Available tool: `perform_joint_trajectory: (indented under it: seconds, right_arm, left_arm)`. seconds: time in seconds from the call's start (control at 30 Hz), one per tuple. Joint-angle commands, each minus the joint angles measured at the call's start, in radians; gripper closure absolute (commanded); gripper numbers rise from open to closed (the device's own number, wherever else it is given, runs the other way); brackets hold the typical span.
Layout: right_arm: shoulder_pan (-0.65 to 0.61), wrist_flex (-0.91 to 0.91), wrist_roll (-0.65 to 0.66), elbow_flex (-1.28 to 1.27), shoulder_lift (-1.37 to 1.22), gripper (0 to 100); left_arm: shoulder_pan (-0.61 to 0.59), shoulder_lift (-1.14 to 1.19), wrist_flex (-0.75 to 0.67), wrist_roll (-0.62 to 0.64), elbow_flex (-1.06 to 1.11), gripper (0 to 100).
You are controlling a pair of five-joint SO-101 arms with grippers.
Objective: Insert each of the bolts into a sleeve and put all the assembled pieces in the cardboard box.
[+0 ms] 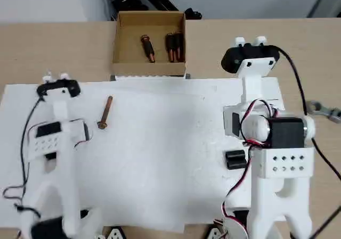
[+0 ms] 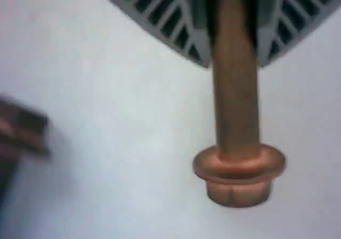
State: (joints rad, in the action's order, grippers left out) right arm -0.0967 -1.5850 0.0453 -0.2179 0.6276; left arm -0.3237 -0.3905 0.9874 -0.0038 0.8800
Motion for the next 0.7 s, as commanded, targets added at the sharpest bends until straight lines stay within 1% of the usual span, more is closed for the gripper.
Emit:
perform_joint_trajectory:
  seconds: [0.0,0.17,0.33,0.53,0.67]
  right_arm:
    - [0.005,0.018,0.011,0.003,0.022,99.5]
    - [0.005,0.018,0.009,0.003,0.022,99.5]
    - [0.007,0.019,0.009,0.003,0.024,99.5]
    - [0.01,0.019,0.011,0.003,0.024,99.5]
    - [0.012,0.019,0.011,0.003,0.024,99.5]
  left_arm:
    - [0.006,-0.126,0.043,-0.018,0.018,99]
    - [0.015,-0.222,0.078,-0.015,0.016,85]
    - [0.023,-0.215,0.167,-0.014,0.024,84]
    - [0.008,-0.198,0.18,-0.018,0.002,84]
    - [0.006,-0.201,0.193,-0.014,-0.05,84]
